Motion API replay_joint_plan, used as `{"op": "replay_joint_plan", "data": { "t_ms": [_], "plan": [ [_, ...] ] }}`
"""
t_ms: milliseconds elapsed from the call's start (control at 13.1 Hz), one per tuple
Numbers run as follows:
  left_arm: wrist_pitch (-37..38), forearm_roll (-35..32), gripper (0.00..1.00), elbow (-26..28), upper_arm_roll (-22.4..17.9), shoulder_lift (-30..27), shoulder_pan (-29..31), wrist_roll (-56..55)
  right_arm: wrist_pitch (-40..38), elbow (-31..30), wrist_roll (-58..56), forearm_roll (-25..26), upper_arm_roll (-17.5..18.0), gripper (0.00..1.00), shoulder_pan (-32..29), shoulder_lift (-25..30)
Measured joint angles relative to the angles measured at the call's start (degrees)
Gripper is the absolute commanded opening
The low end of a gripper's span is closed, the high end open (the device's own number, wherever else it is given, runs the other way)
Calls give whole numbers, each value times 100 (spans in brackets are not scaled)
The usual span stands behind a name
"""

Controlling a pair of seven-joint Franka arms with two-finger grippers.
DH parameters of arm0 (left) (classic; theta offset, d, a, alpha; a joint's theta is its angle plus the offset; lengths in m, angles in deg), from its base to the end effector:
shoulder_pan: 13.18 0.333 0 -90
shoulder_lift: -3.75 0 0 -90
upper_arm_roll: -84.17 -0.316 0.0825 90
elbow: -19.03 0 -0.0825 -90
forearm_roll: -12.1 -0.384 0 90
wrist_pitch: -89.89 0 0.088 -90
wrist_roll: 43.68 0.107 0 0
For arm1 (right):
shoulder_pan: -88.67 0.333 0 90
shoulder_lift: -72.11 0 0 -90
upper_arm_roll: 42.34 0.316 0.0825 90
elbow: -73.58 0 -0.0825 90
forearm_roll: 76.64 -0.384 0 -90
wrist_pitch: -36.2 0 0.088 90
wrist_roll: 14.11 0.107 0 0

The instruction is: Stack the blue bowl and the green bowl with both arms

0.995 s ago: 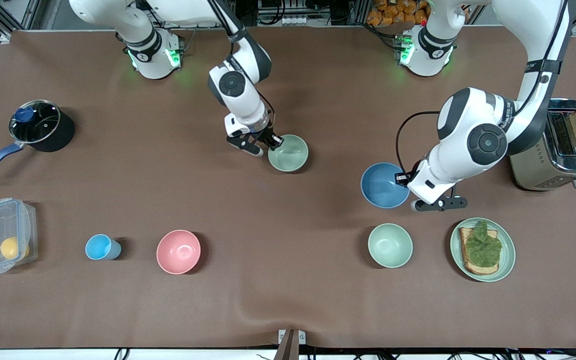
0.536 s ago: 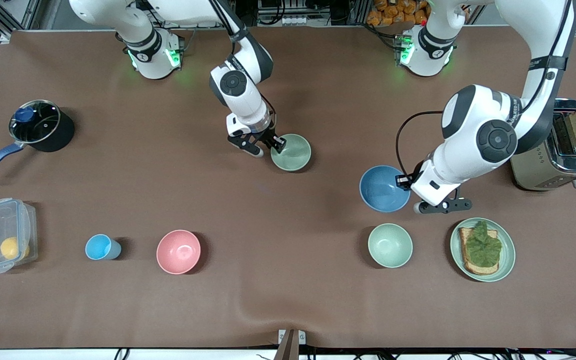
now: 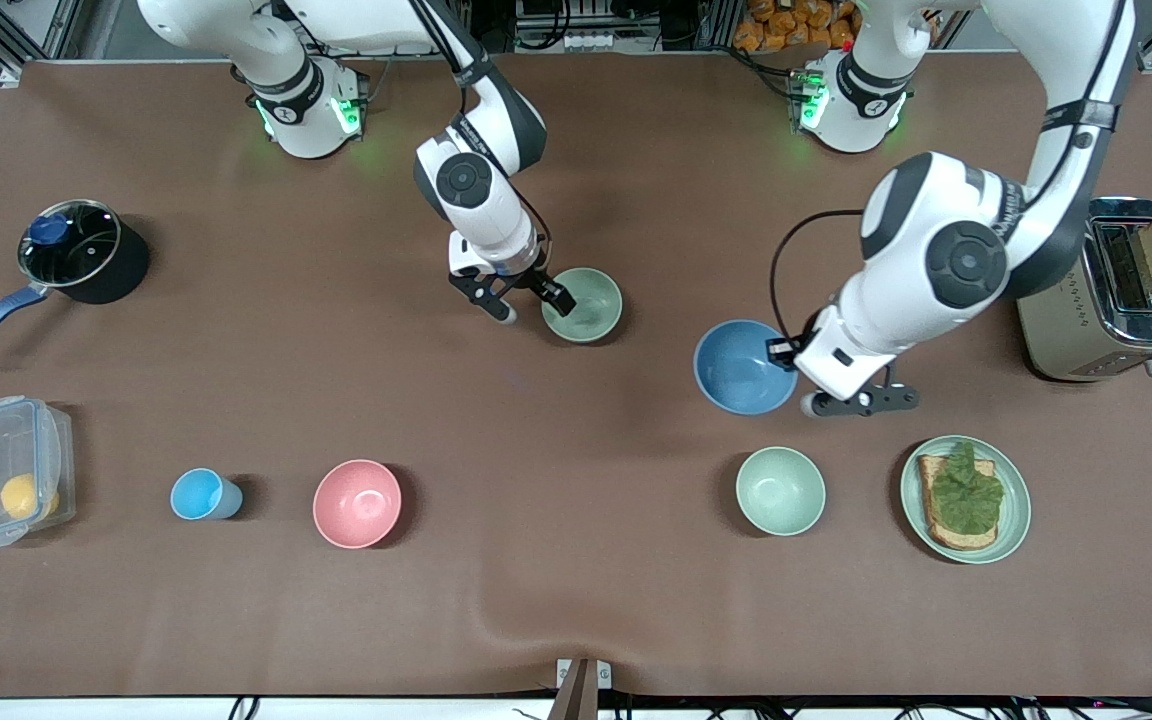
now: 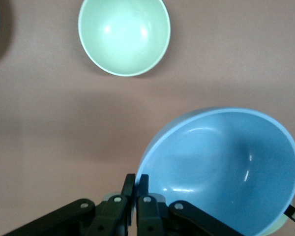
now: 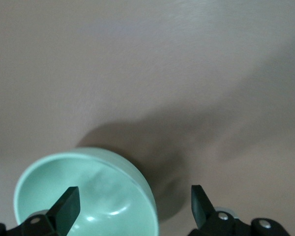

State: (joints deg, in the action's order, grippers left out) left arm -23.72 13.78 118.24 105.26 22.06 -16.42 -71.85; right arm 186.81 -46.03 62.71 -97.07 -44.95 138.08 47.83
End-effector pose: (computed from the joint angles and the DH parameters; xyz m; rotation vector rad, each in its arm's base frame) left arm 0.5859 -0.2463 0.4026 3.0294 0.1422 -0.1591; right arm 0.4144 0.4296 0.2291 -2.7070 1.1763 0.1444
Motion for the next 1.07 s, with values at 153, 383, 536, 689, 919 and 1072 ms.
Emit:
{"op": "replay_joint_plan", "data": {
  "t_ms": [153, 383, 536, 689, 919, 1072],
  "plan": [
    [10, 2, 0, 1, 180, 7, -19, -342, -443, 141, 558, 0, -4, 100, -124, 5],
    [9, 4, 0, 3, 312, 19, -137, -799, -1426, 397, 757, -100, -8, 100, -507, 5],
    [1, 5, 0, 4, 331, 43, -330, -1162, -1667, 432, 730, -546, -11, 100, -773, -1],
    [-8, 5, 0, 28, 335, 104, -546, -1374, -1689, 433, 724, -798, -13, 100, -950, -26],
    [-254, 6, 0, 222, 336, 208, -653, -1536, -1598, 432, 705, -1387, -11, 100, -1042, -143],
    [-534, 6, 0, 396, 341, 262, -765, -1804, -1393, 432, 704, -1530, 24, 100, -1033, -274]
  ]
}}
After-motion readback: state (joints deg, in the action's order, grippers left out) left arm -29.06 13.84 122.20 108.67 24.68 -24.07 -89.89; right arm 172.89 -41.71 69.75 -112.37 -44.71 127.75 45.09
